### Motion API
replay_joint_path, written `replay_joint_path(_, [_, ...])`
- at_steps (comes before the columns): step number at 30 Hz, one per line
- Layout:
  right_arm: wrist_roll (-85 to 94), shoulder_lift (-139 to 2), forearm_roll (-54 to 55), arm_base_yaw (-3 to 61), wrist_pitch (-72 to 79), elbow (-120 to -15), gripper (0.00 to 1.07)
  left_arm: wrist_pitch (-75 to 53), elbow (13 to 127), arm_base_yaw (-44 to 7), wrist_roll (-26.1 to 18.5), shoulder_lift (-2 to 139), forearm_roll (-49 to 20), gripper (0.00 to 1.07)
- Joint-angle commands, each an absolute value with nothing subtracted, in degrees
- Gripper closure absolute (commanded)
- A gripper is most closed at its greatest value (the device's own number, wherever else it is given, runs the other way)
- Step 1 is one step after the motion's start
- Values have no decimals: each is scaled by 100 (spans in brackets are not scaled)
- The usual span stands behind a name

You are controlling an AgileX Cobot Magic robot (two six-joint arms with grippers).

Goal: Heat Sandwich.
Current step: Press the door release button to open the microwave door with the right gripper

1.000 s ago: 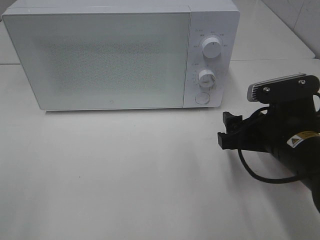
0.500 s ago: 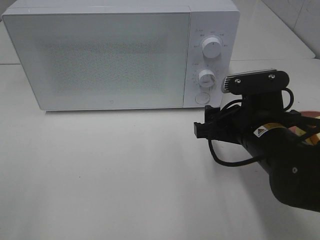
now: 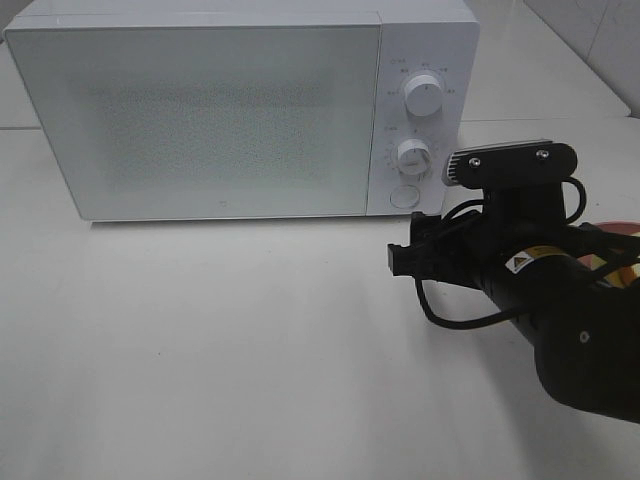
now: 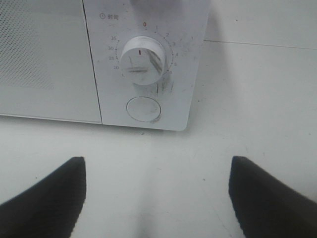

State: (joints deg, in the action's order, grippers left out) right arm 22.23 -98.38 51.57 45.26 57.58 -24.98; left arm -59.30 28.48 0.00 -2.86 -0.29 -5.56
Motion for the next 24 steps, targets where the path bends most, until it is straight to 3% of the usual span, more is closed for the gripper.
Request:
replay_joint_path(1, [2017, -9838, 5162, 4544, 5752, -2544, 31, -5896, 2825, -23, -269, -178, -584, 1])
replay_joint_path(8, [779, -9838, 5162, 4544, 5752, -2544, 31, -5896, 2825, -23, -269, -178, -584, 1])
replay_joint_path(24, [-5036, -9838, 5162, 4544, 5735, -2544, 31, -5896, 2825, -23, -269, -178, -584, 1])
